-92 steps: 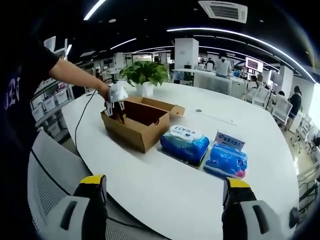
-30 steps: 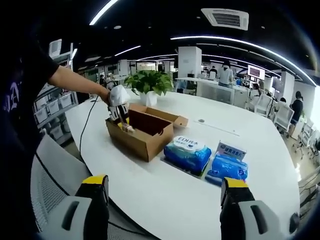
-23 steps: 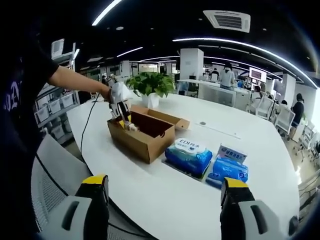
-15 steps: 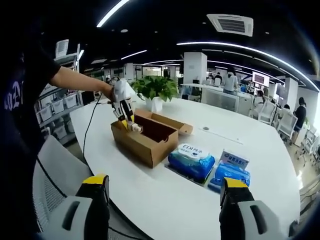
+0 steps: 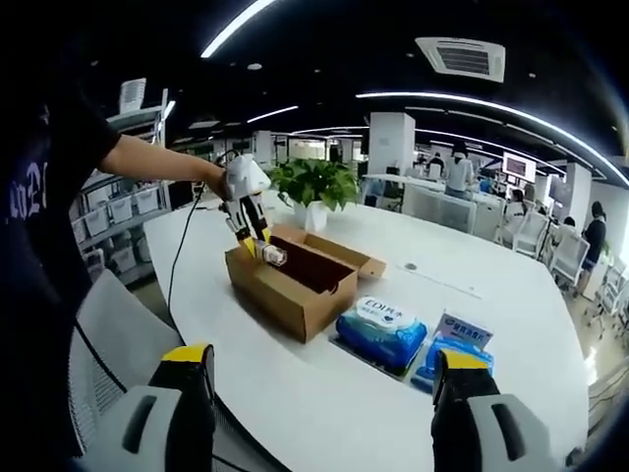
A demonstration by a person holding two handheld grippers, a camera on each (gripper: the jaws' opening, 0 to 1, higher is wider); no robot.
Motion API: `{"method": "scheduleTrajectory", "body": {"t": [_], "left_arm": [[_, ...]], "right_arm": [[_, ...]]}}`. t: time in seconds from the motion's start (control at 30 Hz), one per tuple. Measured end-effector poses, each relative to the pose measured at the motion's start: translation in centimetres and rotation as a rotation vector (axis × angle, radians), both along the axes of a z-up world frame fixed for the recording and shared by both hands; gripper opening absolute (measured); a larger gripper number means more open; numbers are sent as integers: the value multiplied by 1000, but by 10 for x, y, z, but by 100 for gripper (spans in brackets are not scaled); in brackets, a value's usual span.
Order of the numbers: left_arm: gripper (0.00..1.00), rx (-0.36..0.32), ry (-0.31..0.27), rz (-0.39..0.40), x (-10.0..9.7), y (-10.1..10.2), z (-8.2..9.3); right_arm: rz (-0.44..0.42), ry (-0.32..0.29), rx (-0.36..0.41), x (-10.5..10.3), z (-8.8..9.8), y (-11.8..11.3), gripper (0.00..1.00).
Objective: Operate the shoe box by opening the lid, removing the specified soft item, and placing it in the target area until the item is outside and the box remains undamaged.
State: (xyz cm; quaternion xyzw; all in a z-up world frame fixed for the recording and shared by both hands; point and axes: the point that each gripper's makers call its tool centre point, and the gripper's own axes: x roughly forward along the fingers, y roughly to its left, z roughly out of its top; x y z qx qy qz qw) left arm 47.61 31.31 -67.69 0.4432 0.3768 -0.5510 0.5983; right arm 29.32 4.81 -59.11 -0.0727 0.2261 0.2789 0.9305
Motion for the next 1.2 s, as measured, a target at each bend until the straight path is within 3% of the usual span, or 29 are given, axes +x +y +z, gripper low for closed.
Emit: {"method": "scheduleTrajectory", "body": {"t": [1.2], "left_arm": [[20, -76, 0, -33, -30, -14, 41]], "right_arm": [[101, -51, 21, 9, 22, 34, 87]]}}
